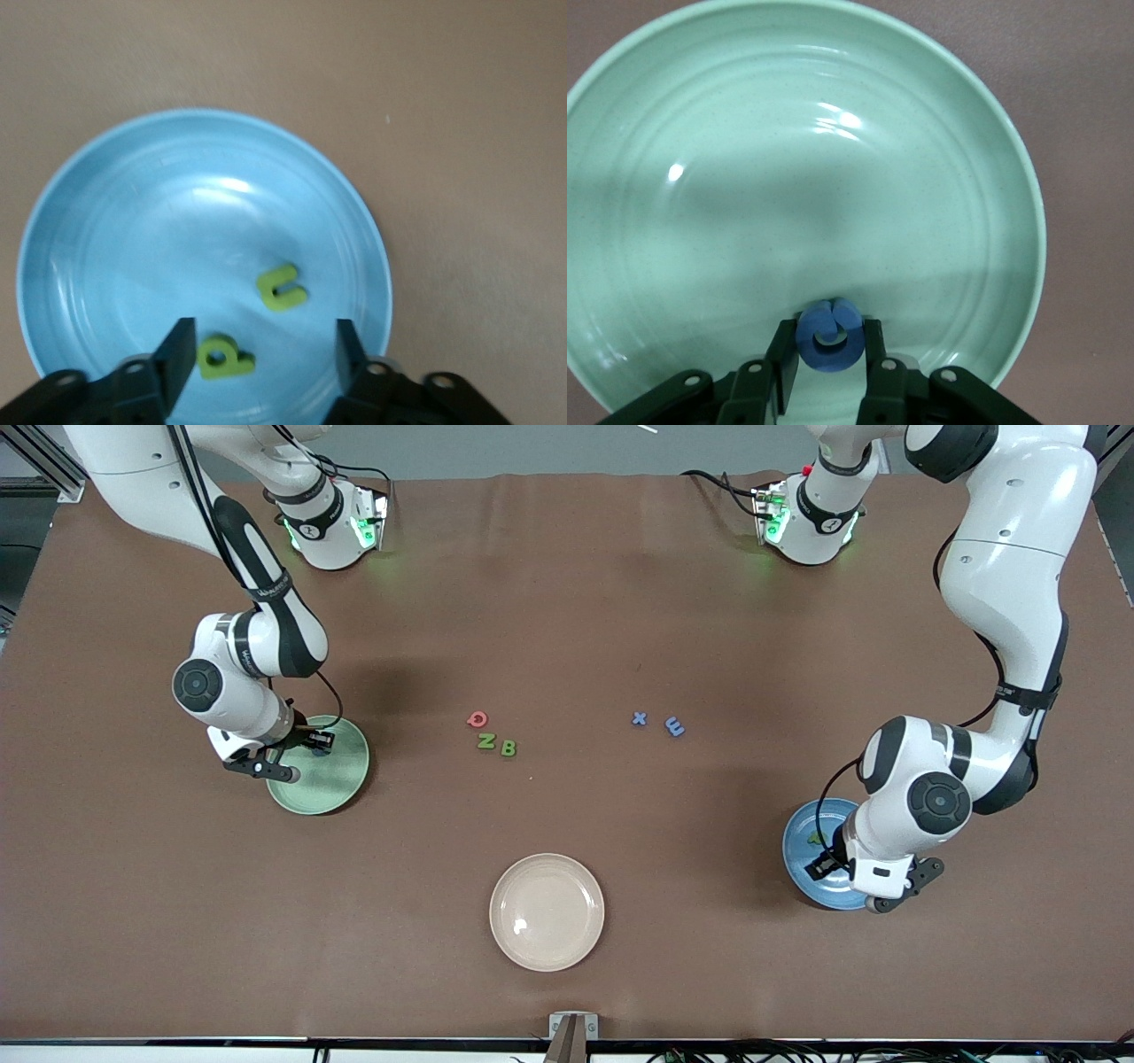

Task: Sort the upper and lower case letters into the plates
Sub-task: 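Grasp the Z with the right gripper while the left gripper grasps the m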

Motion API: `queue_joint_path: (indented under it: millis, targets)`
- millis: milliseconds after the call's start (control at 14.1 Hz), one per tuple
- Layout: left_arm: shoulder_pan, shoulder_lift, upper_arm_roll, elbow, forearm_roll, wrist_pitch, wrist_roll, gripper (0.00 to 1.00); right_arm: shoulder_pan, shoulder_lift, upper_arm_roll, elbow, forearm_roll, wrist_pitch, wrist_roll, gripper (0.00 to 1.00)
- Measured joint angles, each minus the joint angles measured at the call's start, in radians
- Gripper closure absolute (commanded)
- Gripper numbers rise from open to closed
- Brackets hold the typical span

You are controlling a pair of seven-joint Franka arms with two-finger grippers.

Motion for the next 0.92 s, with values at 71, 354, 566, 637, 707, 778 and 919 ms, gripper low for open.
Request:
queue_joint_path:
  millis: [71, 354, 566, 637, 707, 778, 919]
  targets:
    - [0.0, -0.002, -0.017, 0.0, 0.0, -0.021, 0.0, 0.0, 0.0, 0.0, 0.0, 0.001, 0.0, 0.0, 0.0, 0.0]
    - [-0.002, -0.026, -0.123, -0.015, 0.0, -0.098, -0.092, 0.0, 0.005, -0.012, 0.012, 0.049, 0.0, -0.05, 0.01, 0.0]
    - [-0.01, -0.065, -0.175, -0.115, 0.0, -0.032, -0.201, 0.05, 0.055, -0.029, 0.022, 0.122, 0.0, -0.14, 0.121, 0.0]
    - [-0.011, -0.084, -0.182, -0.163, 0.0, -0.003, -0.213, 0.1, 0.09, -0.03, 0.023, 0.133, 0.0, -0.142, 0.176, 0.0]
    - [-0.011, -0.106, -0.184, -0.222, 0.0, 0.039, -0.218, 0.13, 0.132, -0.029, 0.026, 0.14, 0.0, -0.139, 0.236, 0.0]
    - [-0.011, -0.127, -0.185, -0.289, 0.001, 0.104, -0.222, 0.16, 0.179, -0.029, 0.028, 0.145, 0.001, -0.13, 0.296, 0.0]
    - [-0.012, -0.157, -0.187, -0.422, 0.001, 0.247, -0.245, 0.23, 0.275, -0.023, 0.031, 0.153, 0.001, -0.093, 0.409, 0.0]
